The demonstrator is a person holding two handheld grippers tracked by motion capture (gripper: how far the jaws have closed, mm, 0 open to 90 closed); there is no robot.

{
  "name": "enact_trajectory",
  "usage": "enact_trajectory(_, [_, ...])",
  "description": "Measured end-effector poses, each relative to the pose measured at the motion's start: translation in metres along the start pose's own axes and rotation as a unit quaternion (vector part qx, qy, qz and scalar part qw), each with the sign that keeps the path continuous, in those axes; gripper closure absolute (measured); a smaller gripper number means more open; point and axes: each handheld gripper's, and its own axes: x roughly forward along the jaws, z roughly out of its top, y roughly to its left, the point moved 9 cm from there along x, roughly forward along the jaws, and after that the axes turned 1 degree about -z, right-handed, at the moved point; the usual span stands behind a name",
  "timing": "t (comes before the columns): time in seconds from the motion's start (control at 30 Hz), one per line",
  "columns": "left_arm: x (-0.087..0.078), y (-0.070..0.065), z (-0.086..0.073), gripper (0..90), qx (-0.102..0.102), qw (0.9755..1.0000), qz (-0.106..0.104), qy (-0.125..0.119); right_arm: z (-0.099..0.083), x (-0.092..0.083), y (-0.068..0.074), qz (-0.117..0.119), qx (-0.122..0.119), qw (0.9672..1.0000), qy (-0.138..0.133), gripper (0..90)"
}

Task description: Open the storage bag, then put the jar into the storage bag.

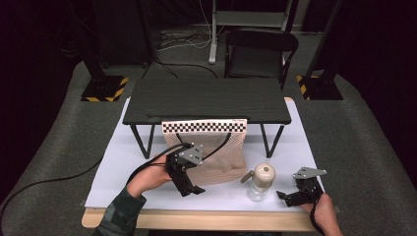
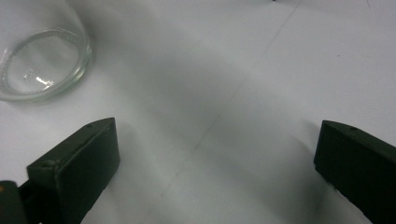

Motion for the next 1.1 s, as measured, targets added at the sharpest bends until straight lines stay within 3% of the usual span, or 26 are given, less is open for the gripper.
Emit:
enact_trajectory(0.87, [-0.013,-0.012,0.011,0.0,0.023,0.9994,-0.005,-0.026,0.000,-0.001,0.001,-0.007,0.002,1.0000,0.002,0.0])
enact_trajectory(0.93, [-0.013,-0.013,0.012,0.0,0.024,0.9993,-0.006,-0.026,0.001,-0.002,0.004,0.006,0.004,1.0000,-0.001,0.0])
enact_trajectory(1.03, [-0.015,-0.013,0.013,0.0,0.026,0.9991,-0.008,-0.031,0.005,-0.007,0.013,0.036,0.016,0.9988,-0.028,1.6])
enact_trajectory(1.1, [-0.016,-0.014,0.014,0.0,0.027,0.9991,-0.011,-0.032,0.008,-0.010,0.017,0.037,0.016,0.9985,-0.036,1.7])
